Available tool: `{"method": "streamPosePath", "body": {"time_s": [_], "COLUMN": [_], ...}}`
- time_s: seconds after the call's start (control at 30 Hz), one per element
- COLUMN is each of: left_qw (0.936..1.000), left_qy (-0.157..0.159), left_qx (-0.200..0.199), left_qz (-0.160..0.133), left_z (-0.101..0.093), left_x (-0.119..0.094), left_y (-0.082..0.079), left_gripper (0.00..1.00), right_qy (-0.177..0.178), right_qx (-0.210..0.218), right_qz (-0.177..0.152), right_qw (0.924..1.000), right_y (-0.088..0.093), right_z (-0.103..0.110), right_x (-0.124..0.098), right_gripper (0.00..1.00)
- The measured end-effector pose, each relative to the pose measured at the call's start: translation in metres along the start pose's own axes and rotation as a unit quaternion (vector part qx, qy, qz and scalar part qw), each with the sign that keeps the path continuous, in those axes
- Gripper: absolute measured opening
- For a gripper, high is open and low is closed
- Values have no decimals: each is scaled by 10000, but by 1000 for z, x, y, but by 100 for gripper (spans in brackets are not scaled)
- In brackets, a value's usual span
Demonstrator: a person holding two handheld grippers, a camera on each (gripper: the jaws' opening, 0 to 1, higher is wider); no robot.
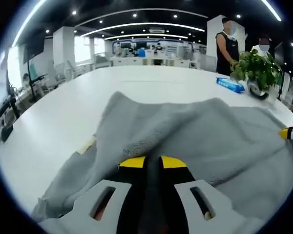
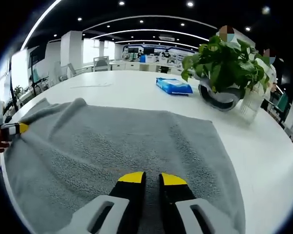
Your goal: Open the folded towel by lifting each exposed corner and separating the folded layers until the towel lies flat within the target outline without major curled edges
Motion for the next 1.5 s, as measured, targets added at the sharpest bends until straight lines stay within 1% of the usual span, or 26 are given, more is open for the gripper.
{"method": "streamPosePath", "body": {"time_s": [0.13, 0.23, 0.4, 0.43, 0.5, 0.53, 0.57, 0.63, 0.7, 0.77, 0.8, 0.87, 0.9, 0.93, 0.97, 1.0, 1.03, 1.07, 1.1, 1.13, 1.17, 1.23, 1.27, 1.37, 1.5], "left_qw": [9998, 9994, 9981, 9981, 9972, 9964, 9957, 9967, 9966, 9957, 9948, 9957, 9971, 9978, 9976, 9972, 9970, 9973, 9972, 9979, 9978, 9982, 9981, 9979, 9967], "left_qy": [-150, -266, -536, -545, -700, -781, -809, -727, -714, -809, -904, -808, -631, -553, -548, -602, -653, -613, -611, -509, -520, -298, -243, -178, -144], "left_qx": [-115, -205, -222, -207, -133, -240, -345, -213, -196, -226, -225, -235, -208, 24, 184, 249, 192, -77, -81, 7, 5, 302, 374, 368, 595], "left_qz": [49, 92, 185, 186, 215, 247, 288, 303, 356, 385, 412, 398, 379, 369, 369, 358, 371, 402, 418, 402, 417, 417, 436, 503, 539], "left_z": [12, 21, 39, 40, 48, 54, 56, 59, 63, 71, 77, 82, 81, 83, 85, 88, 92, 95, 98, 100, 101, 101, 101, 103, 103], "left_x": [1, 0, -6, -7, -9, -11, -12, -12, -11, -13, -15, -15, -14, -14, -13, -13, -13, -12, -11, -10, -9, -6, -4, 1, 7], "left_y": [0, 0, 3, 4, 5, 6, 7, 6, 6, 7, 9, 9, 9, 8, 8, 8, 8, 8, 8, 7, 7, 5, 4, 0, -4], "left_gripper": [8, 7, 7, 9, 16, 21, 21, 19, 21, 20, 18, 14, 14, 13, 13, 13, 14, 15, 12, 11, 11, 10, 10, 10, 11], "right_qy": [78, 131, 184, 192, 198, 198, 203, 214, 223, 230, 234, 248, 256, 266, 272, 280, 293, 299, 301, 301, 302, 295, 295, 319, 324], "right_qx": [152, 120, 35, 34, 60, 82, 91, 72, 84, 92, 95, 79, 76, 69, 56, 48, 23, -9, -21, -30, -32, -77, -91, -210, -251], "right_qz": [-7, 0, -45, -47, -60, -74, -79, -83, -109, -126, -132, -137, -140, -144, -147, -150, -154, -159, -163, -165, -163, -85, -46, 106, 231], "right_qw": [9999, 9998, 9998, 9998, 9998, 9997, 9997, 9997, 9997, 9996, 9996, 9996, 9995, 9995, 9995, 9995, 9994, 9994, 9994, 9994, 9994, 9995, 9995, 9992, 9989], "right_y": [1, 2, 5, 5, 6, 6, 6, 6, 6, 6, 6, 6, 6, 6, 6, 6, 6, 6, 6, 6, 6, 5, 4, 2, -2], "right_z": [-5, -7, -8, -8, -8, -8, -8, -8, -8, -8, -8, -8, -8, -7, -8, -7, -7, -7, -7, -7, -7, -6, -6, -3, 1], "right_x": [-2, -3, -6, -7, -7, -7, -7, -7, -7, -7, -7, -7, -7, -7, -7, -7, -7, -7, -7, -7, -6, -6, -5, -3, 0], "right_gripper": [8, 6, 4, 4, 4, 4, 4, 4, 4, 4, 4, 3, 3, 3, 3, 3, 3, 3, 3, 3, 3, 2, 2, 0, 0]}}
Point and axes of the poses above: the point that each gripper's makers call its tool centre point, and the gripper's own axes: x roughly forward along the fingers, z roughly to its left, y roughly out of its underside, the point moved 6 cm from there along -x, roughly backward along the fingers, and after that the axes turned 10 degrees about -y, right-handed, at the moved point
